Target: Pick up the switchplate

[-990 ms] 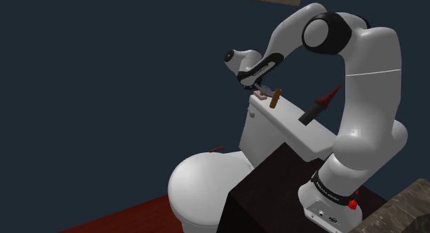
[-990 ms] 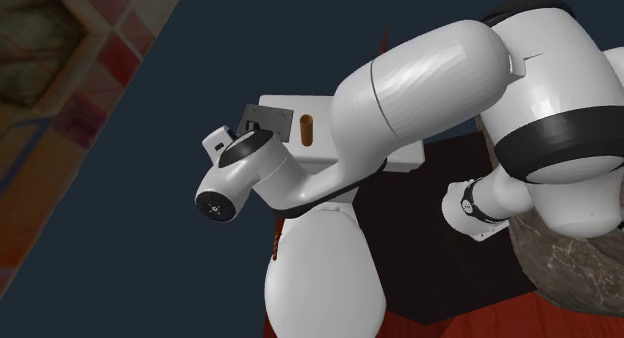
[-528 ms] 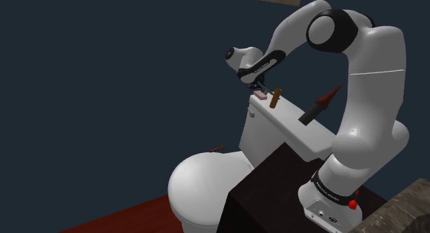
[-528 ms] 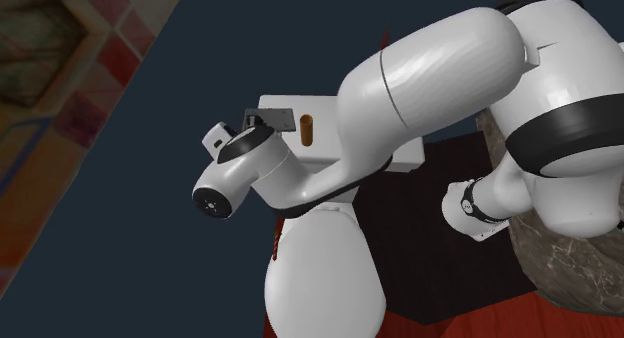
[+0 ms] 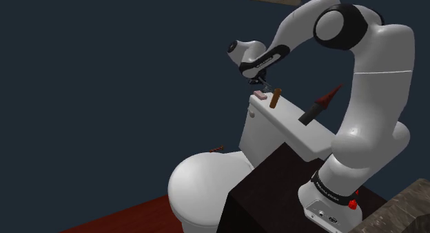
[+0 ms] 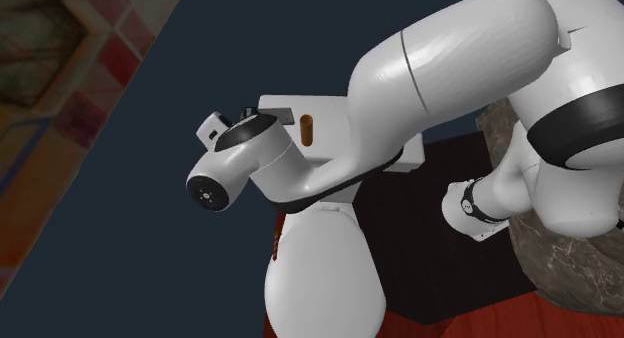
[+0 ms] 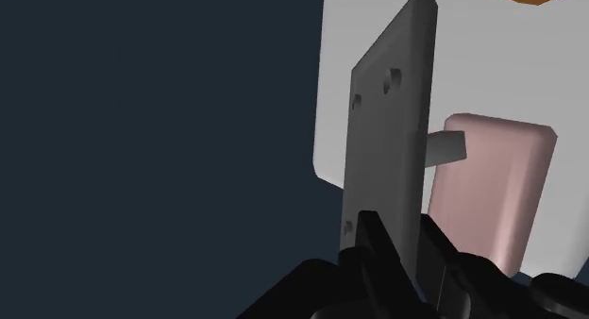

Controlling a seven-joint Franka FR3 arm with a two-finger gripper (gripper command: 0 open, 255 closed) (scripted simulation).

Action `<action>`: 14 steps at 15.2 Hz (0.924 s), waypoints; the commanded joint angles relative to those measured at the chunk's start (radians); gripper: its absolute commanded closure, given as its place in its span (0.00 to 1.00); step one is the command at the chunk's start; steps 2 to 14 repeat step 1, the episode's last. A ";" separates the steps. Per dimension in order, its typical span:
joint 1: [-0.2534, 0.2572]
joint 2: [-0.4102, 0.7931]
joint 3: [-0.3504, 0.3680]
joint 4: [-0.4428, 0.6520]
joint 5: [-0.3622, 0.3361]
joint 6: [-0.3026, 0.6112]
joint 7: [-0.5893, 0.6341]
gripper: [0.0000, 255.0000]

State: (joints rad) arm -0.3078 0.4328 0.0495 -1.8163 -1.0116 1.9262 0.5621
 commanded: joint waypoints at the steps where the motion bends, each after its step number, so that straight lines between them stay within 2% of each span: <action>1: -0.002 -0.007 -0.001 0.038 -0.002 0.007 -0.004 1.00; 14: -0.002 -0.007 -0.001 0.038 -0.002 0.007 -0.004 1.00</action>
